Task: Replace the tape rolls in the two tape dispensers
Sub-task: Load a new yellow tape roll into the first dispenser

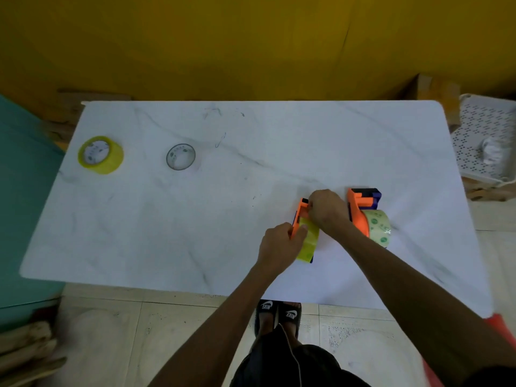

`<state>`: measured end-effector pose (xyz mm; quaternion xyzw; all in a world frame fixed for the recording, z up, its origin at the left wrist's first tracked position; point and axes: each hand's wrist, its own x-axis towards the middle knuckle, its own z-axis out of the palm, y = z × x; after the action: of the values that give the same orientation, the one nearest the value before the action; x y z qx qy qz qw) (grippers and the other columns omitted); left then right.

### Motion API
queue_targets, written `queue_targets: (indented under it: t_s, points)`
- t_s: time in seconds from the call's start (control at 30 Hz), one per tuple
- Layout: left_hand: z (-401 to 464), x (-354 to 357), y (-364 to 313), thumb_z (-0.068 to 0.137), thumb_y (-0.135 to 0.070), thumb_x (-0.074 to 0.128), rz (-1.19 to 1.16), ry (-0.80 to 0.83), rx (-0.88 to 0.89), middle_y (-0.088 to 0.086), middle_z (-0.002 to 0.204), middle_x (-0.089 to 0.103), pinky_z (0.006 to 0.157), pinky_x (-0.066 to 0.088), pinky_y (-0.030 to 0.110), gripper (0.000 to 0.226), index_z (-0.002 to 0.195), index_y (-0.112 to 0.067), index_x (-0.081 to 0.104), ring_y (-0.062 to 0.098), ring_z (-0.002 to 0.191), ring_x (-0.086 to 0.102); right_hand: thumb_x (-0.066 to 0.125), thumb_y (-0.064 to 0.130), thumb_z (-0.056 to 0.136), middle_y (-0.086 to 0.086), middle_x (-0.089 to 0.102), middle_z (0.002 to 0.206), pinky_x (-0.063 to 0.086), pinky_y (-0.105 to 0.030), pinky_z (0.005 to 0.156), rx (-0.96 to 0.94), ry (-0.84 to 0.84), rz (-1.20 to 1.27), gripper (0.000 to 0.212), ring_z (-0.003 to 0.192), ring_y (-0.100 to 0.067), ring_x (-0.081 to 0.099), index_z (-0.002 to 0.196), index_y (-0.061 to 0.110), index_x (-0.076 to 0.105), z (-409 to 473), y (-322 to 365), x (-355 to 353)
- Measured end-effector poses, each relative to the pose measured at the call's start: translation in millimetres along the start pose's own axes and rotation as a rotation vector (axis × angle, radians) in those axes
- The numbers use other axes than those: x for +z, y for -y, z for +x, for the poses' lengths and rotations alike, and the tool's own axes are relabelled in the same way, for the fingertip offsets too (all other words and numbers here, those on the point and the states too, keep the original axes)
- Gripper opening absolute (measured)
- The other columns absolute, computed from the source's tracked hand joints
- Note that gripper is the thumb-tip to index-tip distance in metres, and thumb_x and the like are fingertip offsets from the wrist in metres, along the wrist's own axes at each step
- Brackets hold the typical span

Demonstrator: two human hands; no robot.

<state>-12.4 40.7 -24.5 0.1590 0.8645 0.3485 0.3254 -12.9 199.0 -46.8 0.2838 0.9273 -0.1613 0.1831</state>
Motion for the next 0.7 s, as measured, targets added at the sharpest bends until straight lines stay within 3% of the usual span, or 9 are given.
queue_targets:
  t_s: [0.1, 0.17, 0.3, 0.4, 0.5, 0.6, 0.7]
  points:
    - [1, -5, -6, 0.087, -0.062, 0.045, 0.054, 0.020, -0.033, -0.002, 0.060, 0.046, 0.057, 0.038, 0.030, 0.052, 0.065, -0.015, 0.043, 0.018, 0.056, 0.047, 0.055, 0.004, 0.076, -0.011, 0.060, 0.075, 0.044, -0.030, 0.060, 0.021, 0.044, 0.012, 0.008, 0.075, -0.033, 0.063, 0.071, 0.008, 0.059, 10, 1, -11]
    - [-2, -5, -9, 0.078, -0.074, 0.047, 0.168, 0.033, -0.057, 0.000, 0.075, 0.056, 0.065, 0.043, 0.032, 0.057, 0.080, -0.017, 0.051, 0.023, 0.071, 0.059, 0.057, 0.008, 0.076, -0.011, 0.061, 0.077, 0.046, -0.030, 0.061, 0.027, 0.082, 0.020, 0.005, 0.070, -0.030, 0.059, 0.075, 0.006, 0.062, 21, -3, -20]
    - [-14, 2, -9, 0.068, -0.078, 0.058, 0.377, 0.058, -0.075, 0.006, 0.106, 0.063, 0.077, 0.045, 0.037, 0.078, 0.111, -0.014, 0.049, 0.027, 0.097, 0.062, 0.067, 0.023, 0.078, -0.010, 0.068, 0.095, 0.052, -0.034, 0.071, -0.005, 0.116, 0.020, 0.014, 0.089, -0.034, 0.065, 0.083, 0.010, 0.069, 39, -22, -27]
    - [-17, 3, -9, 0.069, -0.074, 0.061, 0.382, 0.048, -0.087, 0.007, 0.108, 0.064, 0.078, 0.046, 0.037, 0.075, 0.111, -0.013, 0.049, 0.029, 0.099, 0.063, 0.068, 0.027, 0.081, -0.009, 0.073, 0.091, 0.055, -0.036, 0.073, -0.055, 0.127, 0.067, 0.016, 0.086, -0.031, 0.068, 0.071, 0.015, 0.068, 42, -28, -17]
    - [-13, -1, -9, 0.071, -0.075, 0.059, 0.436, 0.057, -0.061, 0.009, 0.110, 0.063, 0.075, 0.041, 0.036, 0.076, 0.112, -0.011, 0.050, 0.029, 0.100, 0.062, 0.062, 0.022, 0.087, -0.009, 0.075, 0.086, 0.047, -0.028, 0.063, -0.067, 0.025, 0.146, 0.017, 0.078, -0.027, 0.068, 0.079, 0.010, 0.073, 39, -27, -4]
    - [-10, -7, -10, 0.074, -0.073, 0.058, 0.509, 0.069, -0.039, 0.011, 0.111, 0.062, 0.076, 0.041, 0.036, 0.076, 0.113, -0.009, 0.051, 0.031, 0.101, 0.061, 0.059, 0.016, 0.088, -0.008, 0.075, 0.092, 0.040, -0.026, 0.063, -0.046, -0.036, 0.193, 0.015, 0.081, -0.027, 0.068, 0.084, 0.011, 0.073, 41, -26, 2]
    - [-10, -7, -13, 0.077, -0.061, 0.062, 0.503, 0.051, -0.040, 0.011, 0.104, 0.062, 0.072, 0.038, 0.034, 0.060, 0.106, -0.009, 0.051, 0.031, 0.095, 0.060, 0.058, 0.012, 0.088, -0.009, 0.075, 0.097, 0.039, -0.025, 0.066, -0.049, -0.058, 0.192, 0.016, 0.086, -0.029, 0.068, 0.086, 0.009, 0.073, 44, -22, 5]
